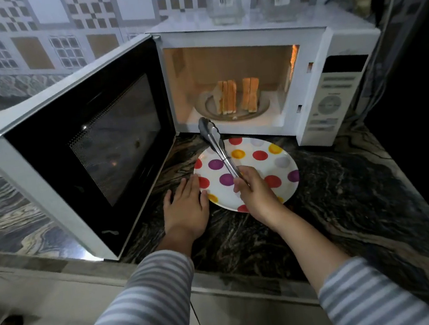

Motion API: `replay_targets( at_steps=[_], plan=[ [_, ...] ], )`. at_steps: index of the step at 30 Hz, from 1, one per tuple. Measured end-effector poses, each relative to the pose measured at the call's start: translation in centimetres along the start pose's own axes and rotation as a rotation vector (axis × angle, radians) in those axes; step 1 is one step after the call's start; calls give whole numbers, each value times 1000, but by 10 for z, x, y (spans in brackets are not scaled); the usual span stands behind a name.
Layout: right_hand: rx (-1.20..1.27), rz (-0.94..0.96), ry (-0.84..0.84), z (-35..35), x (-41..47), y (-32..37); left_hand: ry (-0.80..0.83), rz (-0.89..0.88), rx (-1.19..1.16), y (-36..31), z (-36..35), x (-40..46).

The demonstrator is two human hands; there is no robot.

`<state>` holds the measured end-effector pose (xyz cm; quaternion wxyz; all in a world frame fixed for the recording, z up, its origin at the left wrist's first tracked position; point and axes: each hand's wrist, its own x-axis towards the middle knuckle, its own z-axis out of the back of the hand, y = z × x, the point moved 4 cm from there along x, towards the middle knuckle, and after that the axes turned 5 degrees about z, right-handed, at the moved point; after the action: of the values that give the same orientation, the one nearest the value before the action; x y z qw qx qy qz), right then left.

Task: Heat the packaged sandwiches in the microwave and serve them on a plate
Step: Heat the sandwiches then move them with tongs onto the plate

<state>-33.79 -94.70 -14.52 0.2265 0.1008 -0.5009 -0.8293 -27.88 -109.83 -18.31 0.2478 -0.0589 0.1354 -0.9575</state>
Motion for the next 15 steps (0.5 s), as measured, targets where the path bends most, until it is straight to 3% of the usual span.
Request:
replay_targets(
  at_steps=[10, 15],
  plan=[
    [250, -87, -10, 7, -1, -5, 25, 9, 3, 0, -1, 0],
    [203, -86, -31, 11, 4, -7, 23, 14, -3, -1, 0, 0]
  ],
)
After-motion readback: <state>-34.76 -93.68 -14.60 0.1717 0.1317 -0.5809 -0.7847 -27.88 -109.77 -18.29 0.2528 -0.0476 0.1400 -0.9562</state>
